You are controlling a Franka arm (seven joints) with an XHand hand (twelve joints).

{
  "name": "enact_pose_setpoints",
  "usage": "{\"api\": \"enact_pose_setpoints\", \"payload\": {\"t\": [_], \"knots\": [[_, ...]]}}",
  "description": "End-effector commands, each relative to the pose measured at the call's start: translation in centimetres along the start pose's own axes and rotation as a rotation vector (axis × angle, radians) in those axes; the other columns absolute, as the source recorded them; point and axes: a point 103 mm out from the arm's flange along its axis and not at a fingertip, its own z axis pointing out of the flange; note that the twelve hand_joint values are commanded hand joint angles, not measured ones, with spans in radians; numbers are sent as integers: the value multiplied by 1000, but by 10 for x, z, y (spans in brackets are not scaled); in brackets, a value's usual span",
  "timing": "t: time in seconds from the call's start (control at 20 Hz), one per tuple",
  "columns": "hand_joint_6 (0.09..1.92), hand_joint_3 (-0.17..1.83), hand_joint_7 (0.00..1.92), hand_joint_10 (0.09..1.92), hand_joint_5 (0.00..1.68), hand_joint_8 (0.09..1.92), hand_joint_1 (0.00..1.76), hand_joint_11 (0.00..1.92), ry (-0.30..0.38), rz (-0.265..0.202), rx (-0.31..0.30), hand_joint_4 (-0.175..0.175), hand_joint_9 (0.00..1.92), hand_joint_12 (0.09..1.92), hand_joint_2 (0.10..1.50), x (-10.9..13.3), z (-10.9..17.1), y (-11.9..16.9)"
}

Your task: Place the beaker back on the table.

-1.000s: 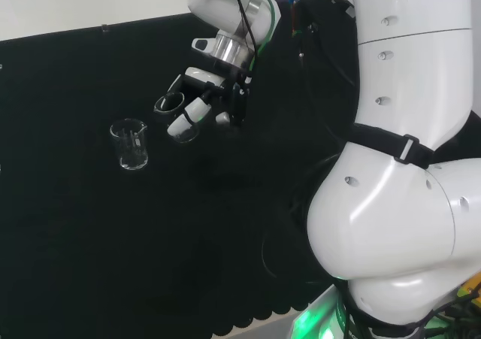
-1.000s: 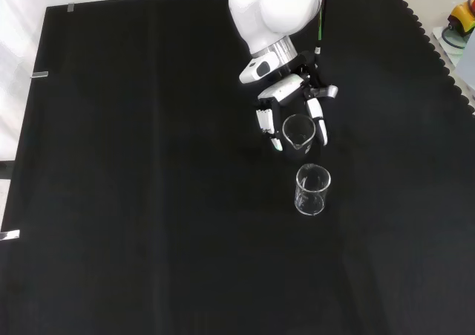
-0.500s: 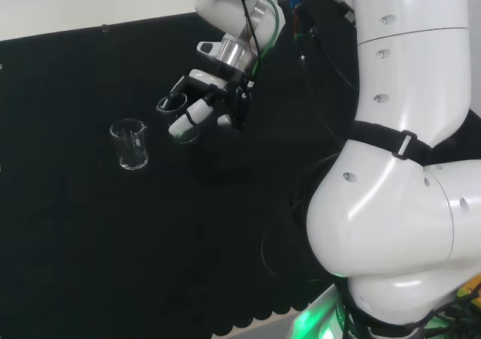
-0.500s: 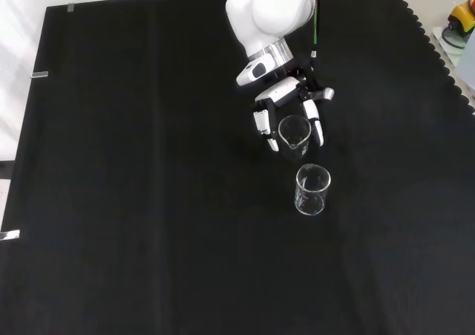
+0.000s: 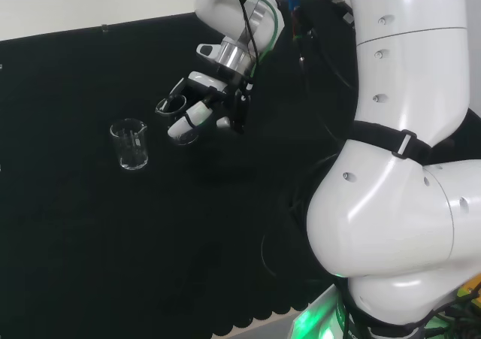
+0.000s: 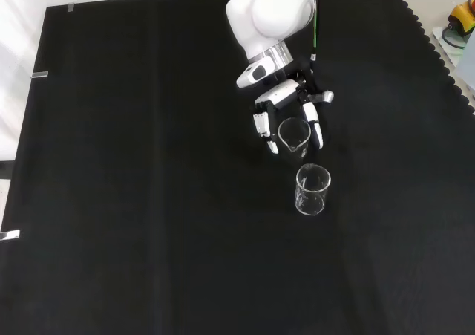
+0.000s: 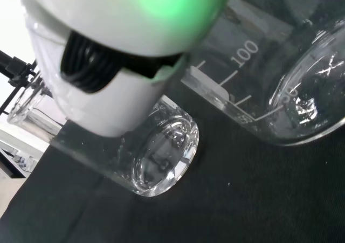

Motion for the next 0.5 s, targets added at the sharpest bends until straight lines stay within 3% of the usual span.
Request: {"api": "enact_pose_setpoints", "payload": {"t": [0.05, 0.5], "knots": [[211, 595, 1534, 87, 1474, 281, 1436, 1276, 1, -3, -2, -175, 1553, 686, 608, -2, 5, 1], [215, 591, 1536, 87, 1471, 290, 1436, 1267, 30, 0, -28, -175, 1547, 685, 611, -7, 12, 3]]}}
